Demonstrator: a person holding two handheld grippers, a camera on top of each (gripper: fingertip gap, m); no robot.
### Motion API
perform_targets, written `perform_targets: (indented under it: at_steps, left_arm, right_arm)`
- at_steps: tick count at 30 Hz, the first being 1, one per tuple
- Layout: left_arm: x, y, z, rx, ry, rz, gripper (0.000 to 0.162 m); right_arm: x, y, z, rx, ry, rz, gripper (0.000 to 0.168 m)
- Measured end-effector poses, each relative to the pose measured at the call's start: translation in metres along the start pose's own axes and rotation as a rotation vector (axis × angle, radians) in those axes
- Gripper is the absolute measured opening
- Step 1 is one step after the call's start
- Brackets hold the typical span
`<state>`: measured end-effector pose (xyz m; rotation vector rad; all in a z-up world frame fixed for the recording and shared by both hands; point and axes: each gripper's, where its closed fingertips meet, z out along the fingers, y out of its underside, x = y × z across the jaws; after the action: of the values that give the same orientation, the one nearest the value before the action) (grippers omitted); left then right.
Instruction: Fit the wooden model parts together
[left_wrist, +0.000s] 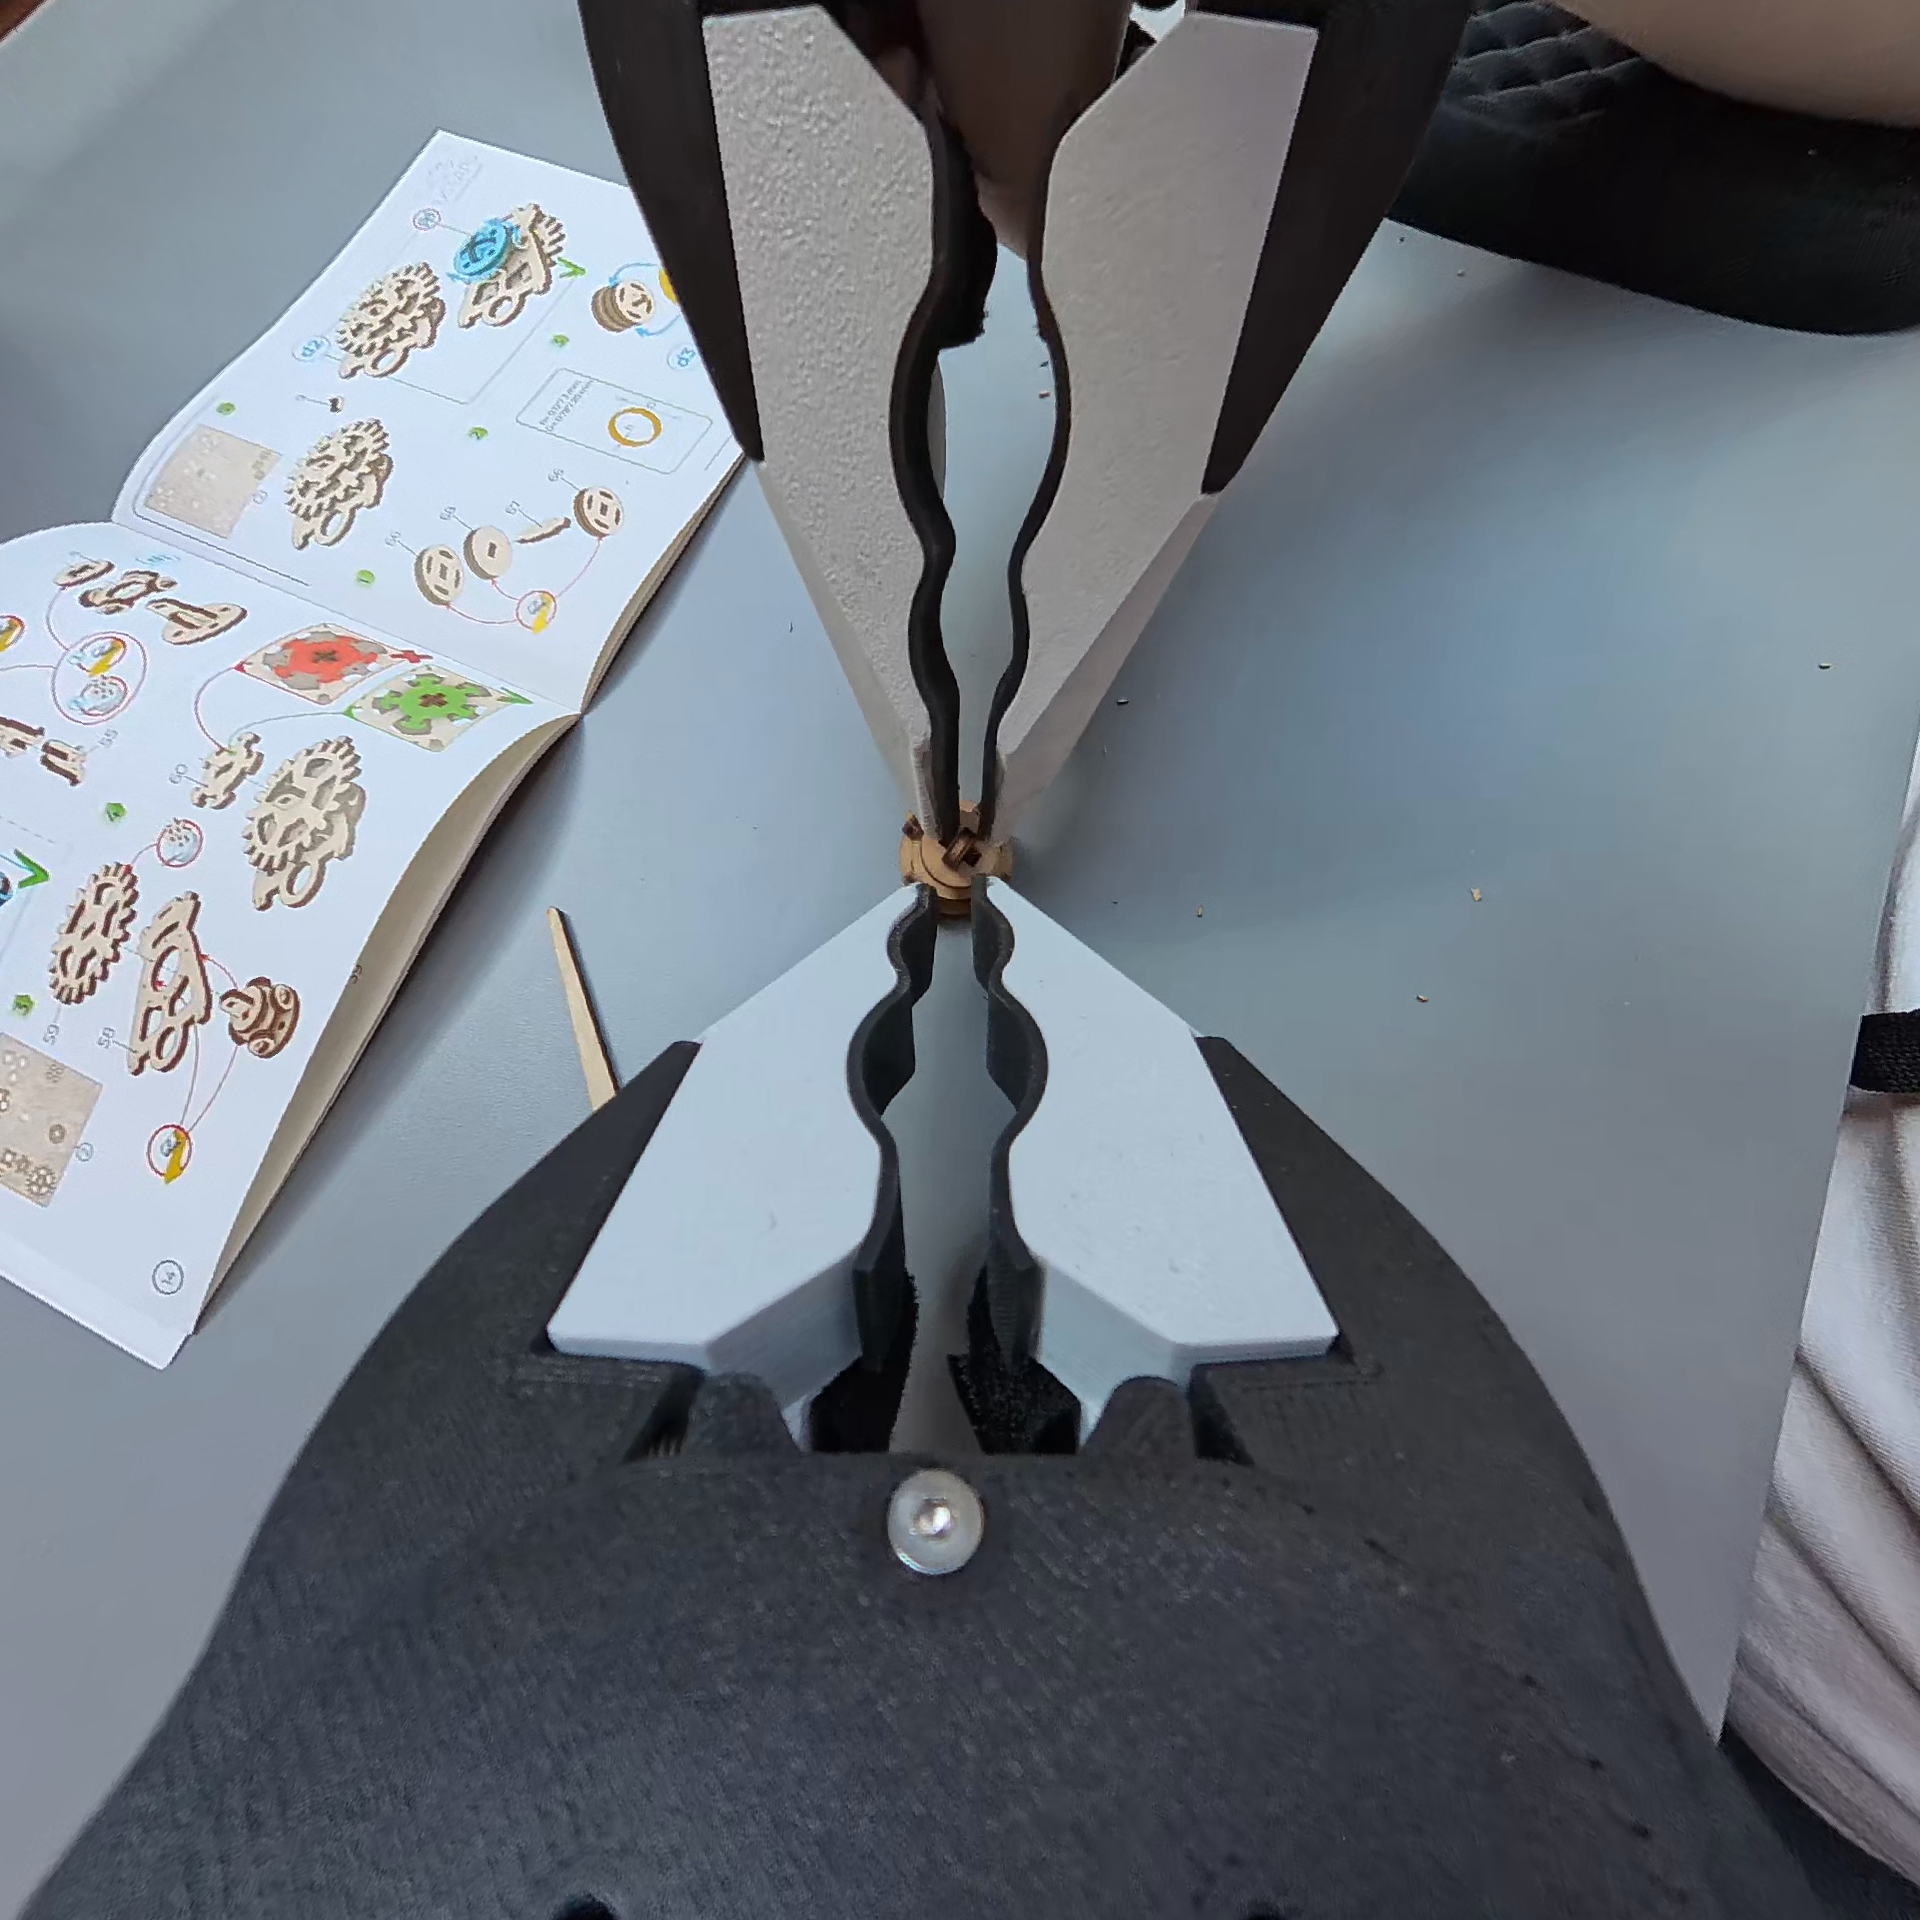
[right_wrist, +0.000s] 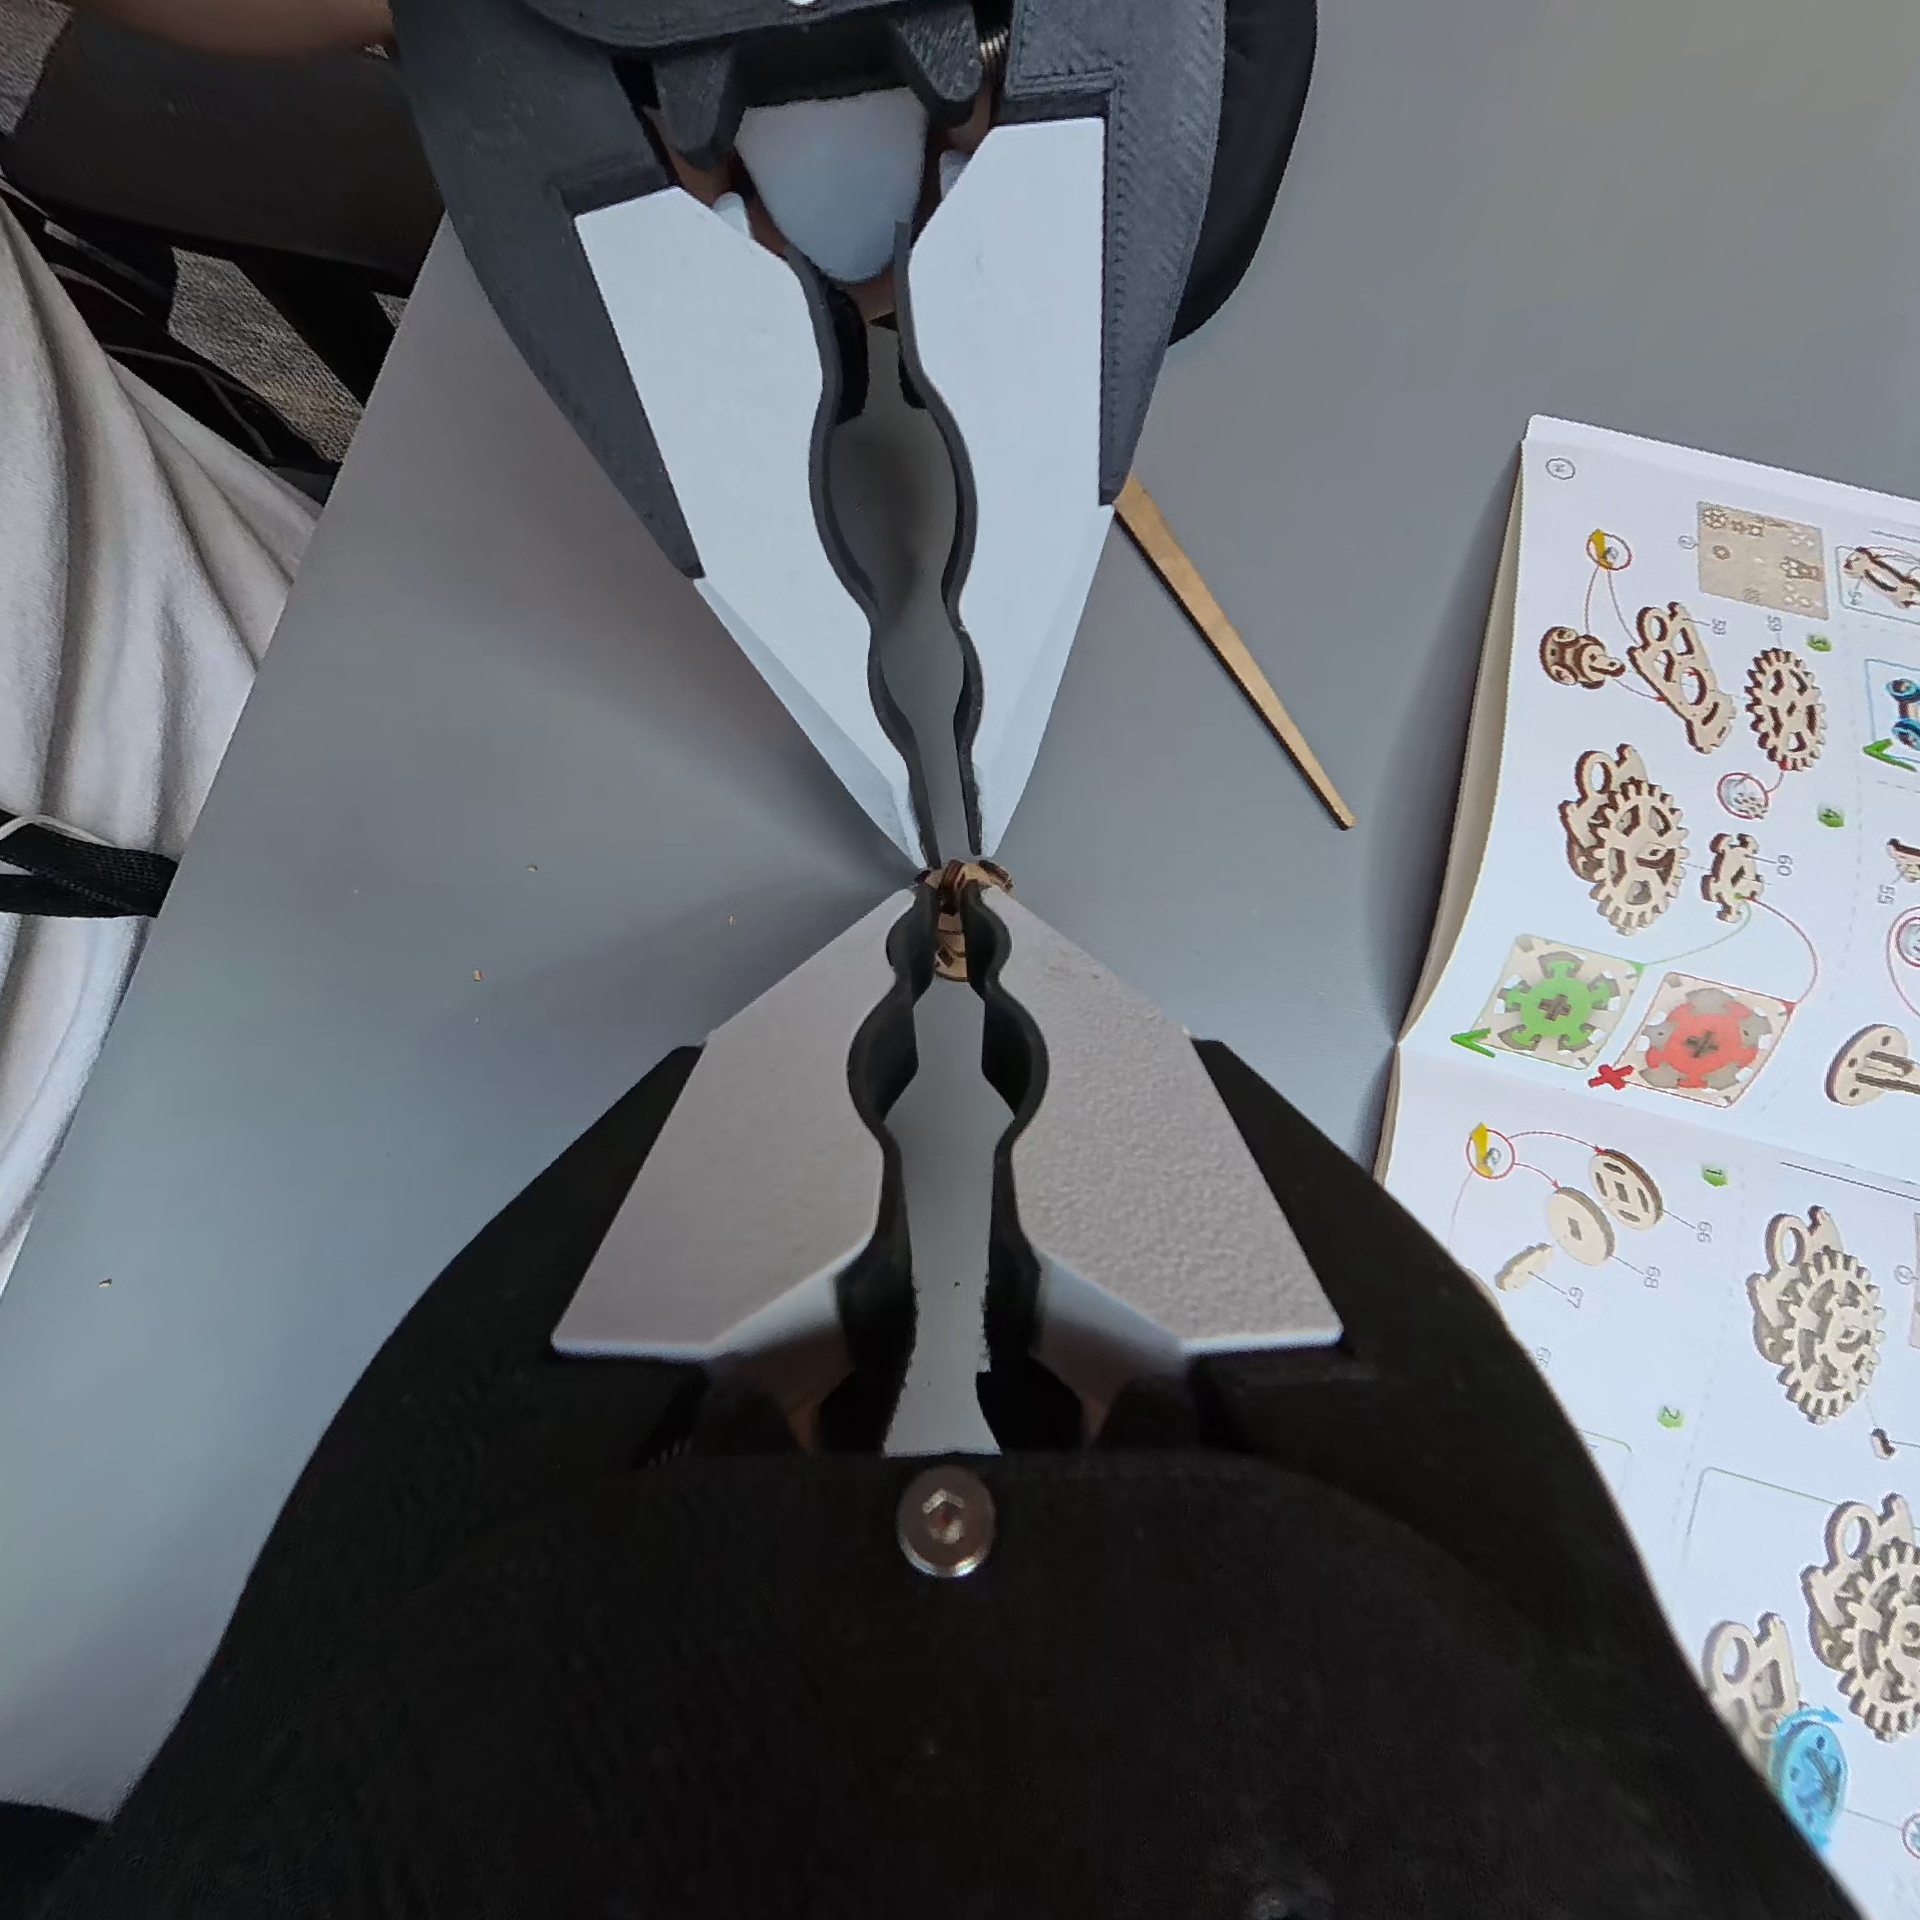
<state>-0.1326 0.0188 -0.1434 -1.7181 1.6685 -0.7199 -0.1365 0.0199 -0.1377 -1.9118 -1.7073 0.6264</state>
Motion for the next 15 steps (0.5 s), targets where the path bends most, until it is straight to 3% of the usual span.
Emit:
perform_targets:
  at_steps: [1, 15]
  left_arm:
    - [-0.0001, -0.0001, 0.0002, 0.000, -0.001, 0.000, 0.004]
    - [-0.0040, -0.0075, -0.0060, 0.051, 0.034, -0.062, 0.005]
  right_arm:
    - [0.0008, -0.0001, -0.0007, -0.005, 0.009, -0.010, 0.003]
    - [0.0052, 0.0081, -0.0063, -0.019, 0.021, -0.033, 0.006]
